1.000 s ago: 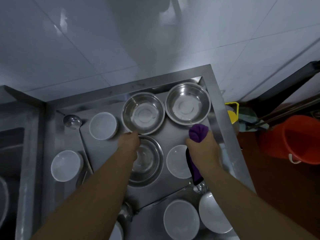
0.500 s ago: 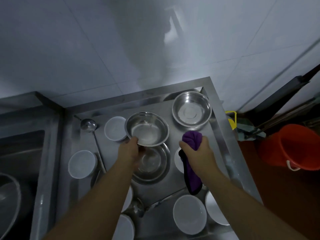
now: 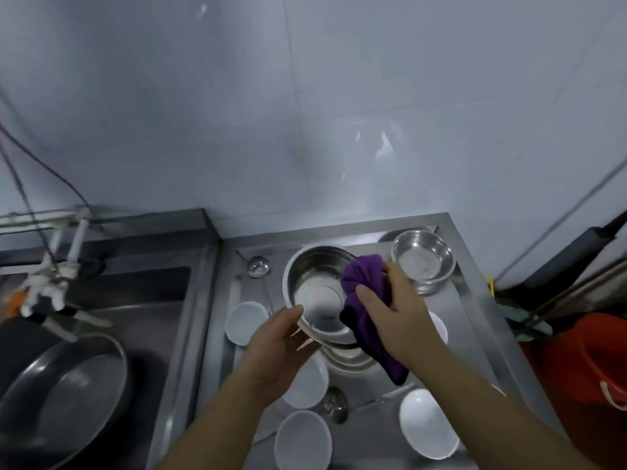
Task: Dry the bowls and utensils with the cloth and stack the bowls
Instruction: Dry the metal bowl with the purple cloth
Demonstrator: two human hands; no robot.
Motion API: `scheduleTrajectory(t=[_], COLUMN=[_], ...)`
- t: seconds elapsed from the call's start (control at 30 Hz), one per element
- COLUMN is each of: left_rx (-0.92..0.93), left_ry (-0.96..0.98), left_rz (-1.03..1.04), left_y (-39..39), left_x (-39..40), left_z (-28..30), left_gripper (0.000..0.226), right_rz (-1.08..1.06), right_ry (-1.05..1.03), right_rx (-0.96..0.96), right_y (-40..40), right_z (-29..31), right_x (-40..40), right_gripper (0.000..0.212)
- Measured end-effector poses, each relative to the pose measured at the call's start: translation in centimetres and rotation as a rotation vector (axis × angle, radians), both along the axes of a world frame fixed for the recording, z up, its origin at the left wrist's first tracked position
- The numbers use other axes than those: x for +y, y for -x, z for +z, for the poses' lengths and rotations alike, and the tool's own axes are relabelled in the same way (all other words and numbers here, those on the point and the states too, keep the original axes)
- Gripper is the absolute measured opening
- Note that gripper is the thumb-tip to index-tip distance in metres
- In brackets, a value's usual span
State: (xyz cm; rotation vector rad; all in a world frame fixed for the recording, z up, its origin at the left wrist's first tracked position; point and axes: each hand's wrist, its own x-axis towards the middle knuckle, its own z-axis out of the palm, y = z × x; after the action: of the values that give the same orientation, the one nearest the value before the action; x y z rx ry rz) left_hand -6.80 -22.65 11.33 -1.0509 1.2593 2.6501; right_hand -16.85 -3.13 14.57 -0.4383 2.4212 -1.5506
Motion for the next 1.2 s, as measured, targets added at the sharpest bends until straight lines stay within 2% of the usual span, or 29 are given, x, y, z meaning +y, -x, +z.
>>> scheduleTrajectory(t=[0.1, 0.17, 0.23, 0.37, 0.5, 0.6, 0.7, 0.77, 0.87, 0.97, 1.07, 1.2], left_rx=[0.106, 0.179, 0.246, 0.307, 0.305, 0.316, 0.365, 0.399, 0.464, 0.513, 0.477, 0.466], left_ry=[0.016, 0.013, 0.037, 0.065, 0.086, 0.146, 0.241, 0.28, 0.333, 0.398, 0.366, 0.369], left_rz=[-0.099, -0.148, -0.17, -0.146, -0.115, -0.06, 0.006, 0.051, 0.058, -0.018, -0.059, -0.197], left_y=[-3.0, -4.6, -6.1, -8.1, -8.7, -8.3, -7.1, -6.2, -5.1, -4.0, -3.2, -2.2], left_x=[-1.0, -1.3, -1.9, -2.8, -1.8, -0.8, 0.3, 1.0, 2.1, 3.5, 4.6, 5.7], left_z=[2.6, 4.1, 5.3, 6.4, 7.0, 8.0, 9.5, 10.2, 11.4, 11.7, 11.5, 10.7], left_gripper=[0.071, 0.073, 0.065, 0.052, 0.042, 0.043, 0.047, 0.051, 0.05, 0.054, 0.075, 0.069], right_rz=[0.267, 0.448, 0.571, 0.724, 0.716, 0.544, 0.319, 0.253, 0.225, 0.257, 0.377, 0.451], right_ry=[-0.199, -0.311, -0.332, -0.44, -0.542, -0.568, -0.561, -0.621, -0.658, -0.597, -0.406, -0.15], right_rx=[0.272, 0.459, 0.516, 0.697, 0.791, 0.699, 0.536, 0.484, 0.368, 0.199, 0.086, -0.001], right_y=[-2.1, -3.5, -4.8, -6.3, -6.2, -5.2, -4.7, -4.5, -4.0, -3.6, -4.0, -3.5], right_z=[2.9, 4.4, 5.8, 7.2, 8.1, 8.8, 9.7, 10.2, 11.7, 12.8, 12.8, 11.6], right_x=[-2.5, -4.1, -5.3, -6.5, -6.5, -6.3, -6.7, -6.8, -5.8, -3.7, -1.4, 0.8], right_gripper=[0.048, 0.044, 0.038, 0.043, 0.043, 0.041, 0.019, 0.016, 0.027, 0.026, 0.027, 0.017])
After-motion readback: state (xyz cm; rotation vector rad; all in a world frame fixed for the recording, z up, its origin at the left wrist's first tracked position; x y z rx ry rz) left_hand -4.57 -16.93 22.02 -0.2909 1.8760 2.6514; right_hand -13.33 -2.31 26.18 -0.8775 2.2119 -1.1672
